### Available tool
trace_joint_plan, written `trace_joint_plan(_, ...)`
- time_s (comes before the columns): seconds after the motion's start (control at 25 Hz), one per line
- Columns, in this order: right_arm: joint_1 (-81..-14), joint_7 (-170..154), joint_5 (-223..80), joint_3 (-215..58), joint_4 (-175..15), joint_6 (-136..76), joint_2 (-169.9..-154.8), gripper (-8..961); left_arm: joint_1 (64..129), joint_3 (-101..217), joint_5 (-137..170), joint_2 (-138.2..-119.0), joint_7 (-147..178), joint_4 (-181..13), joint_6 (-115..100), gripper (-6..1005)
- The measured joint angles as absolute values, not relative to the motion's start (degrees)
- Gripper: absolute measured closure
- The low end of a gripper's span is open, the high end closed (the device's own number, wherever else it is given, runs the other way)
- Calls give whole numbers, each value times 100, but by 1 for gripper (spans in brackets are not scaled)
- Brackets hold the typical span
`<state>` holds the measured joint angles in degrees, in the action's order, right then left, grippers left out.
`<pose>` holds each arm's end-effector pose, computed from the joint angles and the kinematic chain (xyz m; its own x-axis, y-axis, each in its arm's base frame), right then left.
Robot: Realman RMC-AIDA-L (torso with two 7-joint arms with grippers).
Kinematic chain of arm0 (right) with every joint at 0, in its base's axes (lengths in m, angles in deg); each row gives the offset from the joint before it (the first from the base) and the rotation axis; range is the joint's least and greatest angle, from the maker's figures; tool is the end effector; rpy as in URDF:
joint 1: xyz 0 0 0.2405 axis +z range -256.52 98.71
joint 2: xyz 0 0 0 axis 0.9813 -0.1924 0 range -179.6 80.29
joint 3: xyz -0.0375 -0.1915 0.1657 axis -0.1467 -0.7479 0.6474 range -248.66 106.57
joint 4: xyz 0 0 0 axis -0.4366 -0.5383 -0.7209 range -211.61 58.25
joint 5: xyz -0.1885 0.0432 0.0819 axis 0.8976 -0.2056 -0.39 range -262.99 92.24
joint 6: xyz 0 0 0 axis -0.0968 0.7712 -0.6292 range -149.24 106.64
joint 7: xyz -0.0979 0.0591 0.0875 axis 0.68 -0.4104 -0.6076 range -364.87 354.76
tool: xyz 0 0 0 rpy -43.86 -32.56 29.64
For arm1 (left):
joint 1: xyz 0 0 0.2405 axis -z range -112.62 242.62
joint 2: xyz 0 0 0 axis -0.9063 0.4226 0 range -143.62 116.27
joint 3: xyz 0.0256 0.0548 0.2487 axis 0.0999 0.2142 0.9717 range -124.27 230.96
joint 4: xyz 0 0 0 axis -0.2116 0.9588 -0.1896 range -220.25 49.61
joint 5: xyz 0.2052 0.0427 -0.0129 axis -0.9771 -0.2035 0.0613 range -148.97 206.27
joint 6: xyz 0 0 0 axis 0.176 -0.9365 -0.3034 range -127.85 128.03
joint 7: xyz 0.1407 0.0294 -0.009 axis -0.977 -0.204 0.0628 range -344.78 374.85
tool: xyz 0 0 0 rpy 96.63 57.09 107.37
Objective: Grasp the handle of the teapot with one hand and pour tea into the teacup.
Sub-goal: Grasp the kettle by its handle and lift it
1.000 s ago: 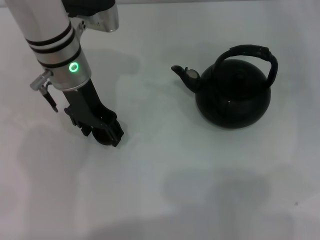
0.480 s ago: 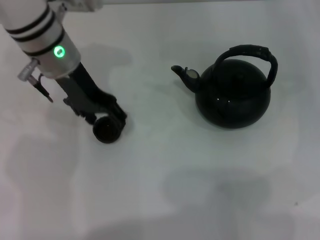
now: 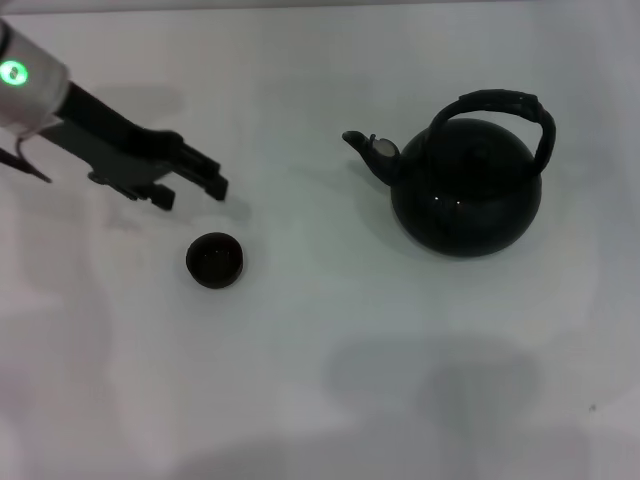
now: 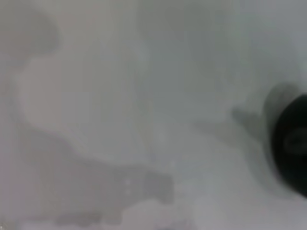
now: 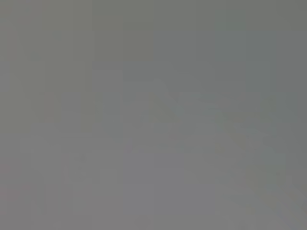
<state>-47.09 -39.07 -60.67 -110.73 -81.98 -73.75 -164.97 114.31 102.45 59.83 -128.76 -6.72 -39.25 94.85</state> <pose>0.3792 0.3767 0.0718 0.3981 0.0434 -0.9163 -0.9034 0.1924 -0.3833 -0.2095 0.3848 0.0194 0.2219 0.9746 -0.0312 0.9500 -0.2232 -0.2184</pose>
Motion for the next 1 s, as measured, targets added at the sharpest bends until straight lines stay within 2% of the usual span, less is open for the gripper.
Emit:
trace_joint_plan(0.24, -4709, -3907, -6068, -11059, -8277, -7363, -16496, 216, 10640, 9364, 7122, -12722, -1137, -3351, 9396, 210)
trace_joint_plan(0.44, -4753, -3915, -6068, -11059, -8350, -7320, -16493, 217, 9839, 7971, 9155, -12697, -2391, -3294, 9337, 209)
trace_joint_plan(0.56, -4784, -4132, -6066, -11073, -8401, -7316, -16483, 217, 9224, 7360, 10681, -12796, -3439, -3448, 9234, 211)
trace_joint_plan(0.8, -4960, -5154, -5975, -11613, -8581, -7230, -16378, 217, 8073, 6797, 13794, -13212, -6205, -4600, 9163, 213)
trace_joint_plan(1.0, -5218, -5850, -5845, -12678, -9229, -6779, -16245, 218, 7598, 6765, 15473, -13245, -8926, -6227, 9475, 212)
